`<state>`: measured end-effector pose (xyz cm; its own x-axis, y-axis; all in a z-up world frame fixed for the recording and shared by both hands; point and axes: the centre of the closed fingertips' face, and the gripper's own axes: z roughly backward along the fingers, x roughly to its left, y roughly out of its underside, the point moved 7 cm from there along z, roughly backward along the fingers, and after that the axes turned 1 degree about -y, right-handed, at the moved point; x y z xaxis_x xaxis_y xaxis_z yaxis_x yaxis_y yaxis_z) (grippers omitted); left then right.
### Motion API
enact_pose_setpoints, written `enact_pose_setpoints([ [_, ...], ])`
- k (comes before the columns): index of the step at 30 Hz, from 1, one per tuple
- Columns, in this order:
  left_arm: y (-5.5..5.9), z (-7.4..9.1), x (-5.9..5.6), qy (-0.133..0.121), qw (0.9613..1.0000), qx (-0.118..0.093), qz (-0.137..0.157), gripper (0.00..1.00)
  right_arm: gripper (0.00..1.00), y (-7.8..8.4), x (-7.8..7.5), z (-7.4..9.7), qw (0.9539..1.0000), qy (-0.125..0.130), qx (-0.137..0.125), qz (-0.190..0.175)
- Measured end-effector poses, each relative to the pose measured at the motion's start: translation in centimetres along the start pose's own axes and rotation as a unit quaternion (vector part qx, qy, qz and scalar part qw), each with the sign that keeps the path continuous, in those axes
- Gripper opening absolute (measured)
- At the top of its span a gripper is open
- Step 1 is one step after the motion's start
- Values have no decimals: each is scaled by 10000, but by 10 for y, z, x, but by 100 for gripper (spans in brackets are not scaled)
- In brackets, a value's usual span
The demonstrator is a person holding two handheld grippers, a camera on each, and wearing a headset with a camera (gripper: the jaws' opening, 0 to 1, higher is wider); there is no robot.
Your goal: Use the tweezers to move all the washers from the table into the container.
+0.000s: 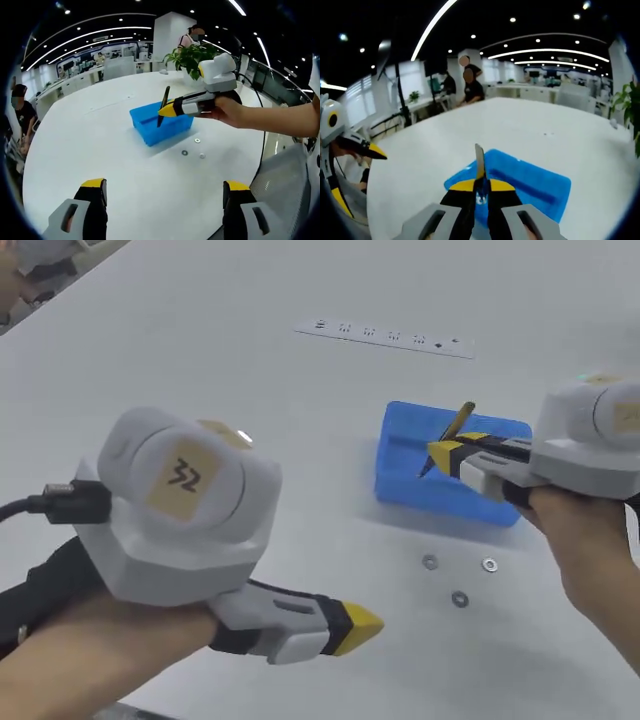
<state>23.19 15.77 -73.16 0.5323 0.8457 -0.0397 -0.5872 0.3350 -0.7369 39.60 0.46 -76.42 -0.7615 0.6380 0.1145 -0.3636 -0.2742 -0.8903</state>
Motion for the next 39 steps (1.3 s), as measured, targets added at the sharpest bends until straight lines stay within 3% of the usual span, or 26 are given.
enact_pose_setpoints([
  [6, -4, 2, 4, -114, 9998, -143, 103, 99, 4, 4, -1, -3, 10000, 40, 74, 30],
  [12, -2, 1, 2, -90, 9999, -42, 34, 99, 5, 9, 0, -3, 9999, 36, 146, 24],
  [18, -4, 4, 1, -82, 9998, -169, 72, 99, 5, 9, -1, -1, 9999, 14, 106, -67],
  [25, -7, 6, 0, -61, 9997, -245, 59, 99, 5, -13, 4, 19, 9998, 16, -203, -11],
  [30, -7, 6, 0, -101, 9997, -209, 35, 99, 5, -28, 21, 42, 9988, -34, -483, 7],
  [35, -9, 9, 0, -52, 9995, -289, 94, 99, 4, -26, 34, 58, 9987, -88, -508, 41],
  [39, -12, 9, 0, -71, 9994, -329, 71, 99, 4, -14, 39, 68, 9991, -18, -418, -53],
])
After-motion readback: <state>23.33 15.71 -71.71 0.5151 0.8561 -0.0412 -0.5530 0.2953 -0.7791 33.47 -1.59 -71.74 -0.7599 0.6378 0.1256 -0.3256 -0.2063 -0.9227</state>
